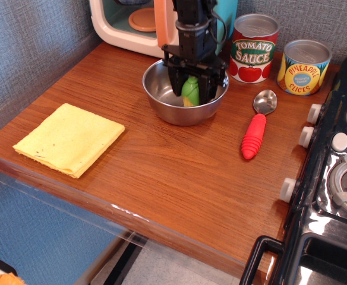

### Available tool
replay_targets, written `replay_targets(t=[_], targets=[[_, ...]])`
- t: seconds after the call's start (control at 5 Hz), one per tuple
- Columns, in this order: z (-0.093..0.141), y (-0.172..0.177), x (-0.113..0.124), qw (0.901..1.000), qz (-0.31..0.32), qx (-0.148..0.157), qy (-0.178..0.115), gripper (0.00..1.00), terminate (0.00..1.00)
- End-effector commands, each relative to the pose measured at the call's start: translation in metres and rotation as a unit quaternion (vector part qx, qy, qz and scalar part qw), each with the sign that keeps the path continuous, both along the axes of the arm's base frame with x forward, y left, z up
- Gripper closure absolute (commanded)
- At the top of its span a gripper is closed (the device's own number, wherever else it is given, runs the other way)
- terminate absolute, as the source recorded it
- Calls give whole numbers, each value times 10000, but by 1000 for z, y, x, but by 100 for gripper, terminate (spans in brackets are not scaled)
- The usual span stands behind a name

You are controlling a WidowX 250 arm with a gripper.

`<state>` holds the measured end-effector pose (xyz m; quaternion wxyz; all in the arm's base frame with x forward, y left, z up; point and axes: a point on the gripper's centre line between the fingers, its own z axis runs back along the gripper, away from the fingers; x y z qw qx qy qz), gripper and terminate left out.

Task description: Move the corn out of the bowl and to left of it between microwave and cloth.

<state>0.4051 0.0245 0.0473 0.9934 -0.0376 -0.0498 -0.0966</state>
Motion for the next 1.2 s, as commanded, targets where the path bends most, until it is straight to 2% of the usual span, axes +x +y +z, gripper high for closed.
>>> replay_targets(t=[0.0,0.2,0.4,0.6,1.0], targets=[[94,52,18,9934,132,-208,-1121,100,0],[103,100,17,9905,513,24,-1272,100,0],[94,143,10,9886,1000,247,-1100,100,0],[71,159,-1,9902,1204,436,-564,100,0],[29,158,-14,9923,1155,423,154,100,0]])
